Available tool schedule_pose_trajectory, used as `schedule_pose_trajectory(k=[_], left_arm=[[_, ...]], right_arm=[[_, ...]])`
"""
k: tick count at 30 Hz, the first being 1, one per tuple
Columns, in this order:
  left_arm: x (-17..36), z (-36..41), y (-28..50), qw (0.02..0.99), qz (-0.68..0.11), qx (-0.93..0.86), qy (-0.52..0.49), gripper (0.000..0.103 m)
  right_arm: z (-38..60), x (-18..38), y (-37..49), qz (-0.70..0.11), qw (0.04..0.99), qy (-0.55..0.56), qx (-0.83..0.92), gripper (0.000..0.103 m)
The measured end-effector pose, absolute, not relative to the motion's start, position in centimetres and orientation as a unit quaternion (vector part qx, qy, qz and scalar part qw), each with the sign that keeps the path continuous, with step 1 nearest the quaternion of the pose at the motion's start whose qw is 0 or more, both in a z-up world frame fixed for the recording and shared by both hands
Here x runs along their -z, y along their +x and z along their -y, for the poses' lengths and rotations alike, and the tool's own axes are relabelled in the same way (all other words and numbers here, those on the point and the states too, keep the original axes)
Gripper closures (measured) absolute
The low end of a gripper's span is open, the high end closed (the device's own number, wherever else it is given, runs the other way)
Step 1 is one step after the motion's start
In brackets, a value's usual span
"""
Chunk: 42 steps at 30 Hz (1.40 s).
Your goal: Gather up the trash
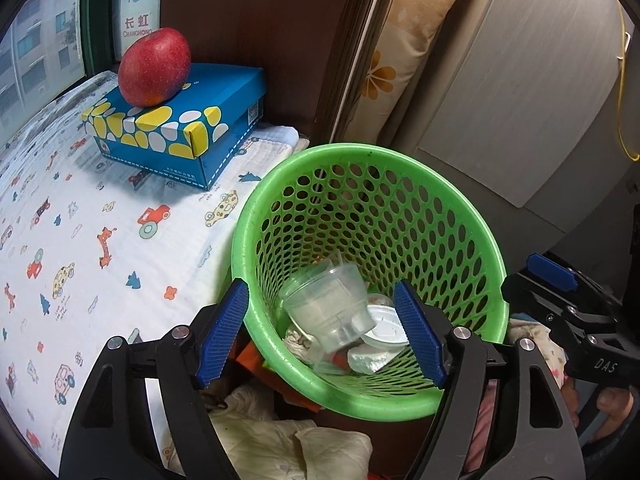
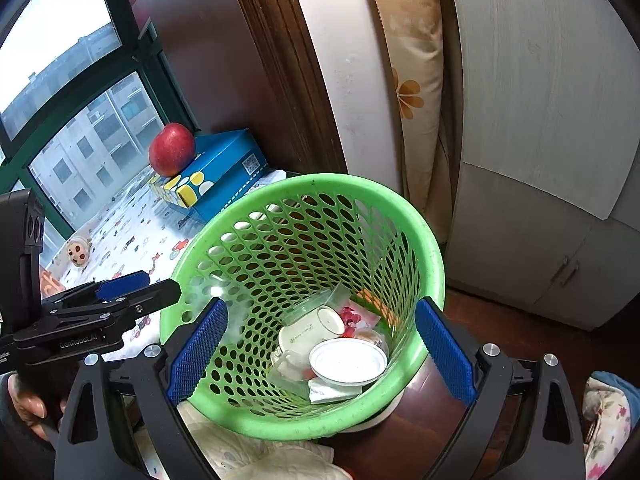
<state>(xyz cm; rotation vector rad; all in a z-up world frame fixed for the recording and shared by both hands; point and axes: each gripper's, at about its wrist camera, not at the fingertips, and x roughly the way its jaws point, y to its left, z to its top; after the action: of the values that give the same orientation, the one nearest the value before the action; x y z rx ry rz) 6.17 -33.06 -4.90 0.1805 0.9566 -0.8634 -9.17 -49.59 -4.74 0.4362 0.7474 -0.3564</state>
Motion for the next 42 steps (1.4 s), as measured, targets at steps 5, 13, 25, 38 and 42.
schedule_pose_trajectory(k=[5, 13, 25, 38, 42], left_arm=[[4.3, 31.8, 6.2, 0.803, -0.441, 0.394, 0.077, 0.028], [3.0, 27.7, 6.7, 0.831, -0.426, 0.349, 0.072, 0.021], [1.0, 19.0, 7.3, 0.878, -0.397, 0.262, 0.059, 0.013], [0.2, 9.6, 7.1, 0.908, -0.386, 0.158, 0.042, 0.007], [0.1, 7.0, 6.9, 0.913, -0.383, 0.133, 0.037, 0.007]], right_arm=[[48.8, 4.5, -9.1, -0.359, 0.894, 0.211, 0.164, 0.012], [46.2, 3.9, -8.0, -0.359, 0.901, 0.204, 0.136, 0.012], [40.1, 2.8, -4.6, -0.364, 0.911, 0.18, 0.069, 0.012], [33.6, 1.5, -1.0, -0.366, 0.918, 0.154, 0.006, 0.011], [32.0, 1.4, -0.3, -0.368, 0.918, 0.151, -0.007, 0.011]])
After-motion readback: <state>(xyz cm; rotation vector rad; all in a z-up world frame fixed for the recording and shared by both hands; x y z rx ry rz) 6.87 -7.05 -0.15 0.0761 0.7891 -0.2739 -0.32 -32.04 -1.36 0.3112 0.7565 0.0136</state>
